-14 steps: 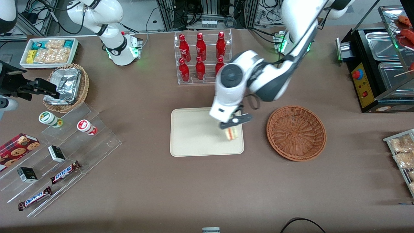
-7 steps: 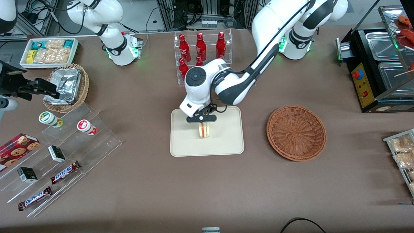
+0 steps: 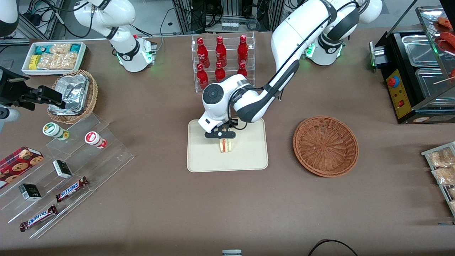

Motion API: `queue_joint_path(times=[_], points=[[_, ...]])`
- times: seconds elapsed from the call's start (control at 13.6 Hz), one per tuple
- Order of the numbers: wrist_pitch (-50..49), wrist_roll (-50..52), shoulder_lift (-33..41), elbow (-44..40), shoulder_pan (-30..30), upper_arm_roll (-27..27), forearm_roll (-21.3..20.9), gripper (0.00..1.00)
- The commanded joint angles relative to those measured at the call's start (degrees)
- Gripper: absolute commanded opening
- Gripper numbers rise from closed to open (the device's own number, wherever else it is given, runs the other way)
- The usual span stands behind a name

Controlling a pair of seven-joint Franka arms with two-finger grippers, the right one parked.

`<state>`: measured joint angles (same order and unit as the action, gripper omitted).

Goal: Place sandwich from basket to tray
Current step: 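Lower the sandwich onto the tray and open the left gripper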

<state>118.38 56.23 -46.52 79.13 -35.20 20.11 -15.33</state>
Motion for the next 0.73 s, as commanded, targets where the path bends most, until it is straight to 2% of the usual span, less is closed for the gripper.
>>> queue_joint_path(times=[0.0,0.29,0.51,0.66], points=[[-0.3,0.2,-0.9,-1.4,-0.8,-0.6,-1.5,1.0],[-1.3,0.7,3.5,-1.2,-0.5,-0.5,-0.7,1.0],[-4.5,6.1,8.0,-1.2,0.3,-0.8,-0.7,1.0],[-7.9,8.4,12.1,-0.9,3.0,-0.8,-0.7,1.0]])
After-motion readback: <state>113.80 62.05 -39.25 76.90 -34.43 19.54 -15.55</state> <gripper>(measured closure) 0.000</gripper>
